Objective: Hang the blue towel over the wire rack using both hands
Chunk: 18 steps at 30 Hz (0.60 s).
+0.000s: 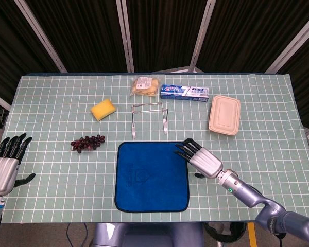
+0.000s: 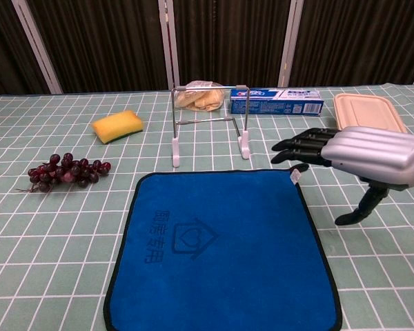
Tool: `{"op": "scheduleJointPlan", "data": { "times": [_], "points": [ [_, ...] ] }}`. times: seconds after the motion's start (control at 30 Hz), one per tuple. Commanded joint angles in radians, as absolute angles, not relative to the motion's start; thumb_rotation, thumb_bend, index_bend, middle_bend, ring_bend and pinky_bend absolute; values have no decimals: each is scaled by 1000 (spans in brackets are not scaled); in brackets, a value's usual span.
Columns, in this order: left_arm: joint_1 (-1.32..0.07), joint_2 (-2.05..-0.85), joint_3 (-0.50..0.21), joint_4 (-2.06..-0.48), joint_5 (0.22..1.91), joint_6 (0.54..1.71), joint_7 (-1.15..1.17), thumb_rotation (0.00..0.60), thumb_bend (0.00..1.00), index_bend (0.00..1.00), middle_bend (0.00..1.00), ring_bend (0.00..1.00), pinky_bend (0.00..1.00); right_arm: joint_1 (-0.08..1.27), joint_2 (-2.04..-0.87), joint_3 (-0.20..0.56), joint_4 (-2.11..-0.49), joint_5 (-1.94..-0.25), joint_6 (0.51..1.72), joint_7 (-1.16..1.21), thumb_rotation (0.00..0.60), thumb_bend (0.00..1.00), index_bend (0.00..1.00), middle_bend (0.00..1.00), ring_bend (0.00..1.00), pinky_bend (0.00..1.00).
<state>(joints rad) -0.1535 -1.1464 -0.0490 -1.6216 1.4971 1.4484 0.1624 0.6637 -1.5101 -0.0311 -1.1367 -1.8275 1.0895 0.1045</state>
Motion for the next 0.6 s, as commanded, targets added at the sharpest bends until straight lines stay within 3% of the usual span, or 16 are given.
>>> {"op": "scheduleJointPlan", "data": {
  "times": [0.03, 0.6],
  "points": [
    [-154, -1147, -54, -1615, 1487, 1445, 157, 600, 0, 0, 0, 0, 0, 695, -1545, -59, -1075, -1862, 1073, 108, 600, 88, 124, 0, 0, 0],
    [-157, -1158, -54, -1602, 1472, 1434, 170, 600, 0, 0, 0, 0, 0, 737, -1641, -103, -963, -1871, 1090, 129, 600, 95, 141, 0, 0, 0]
  ]
}}
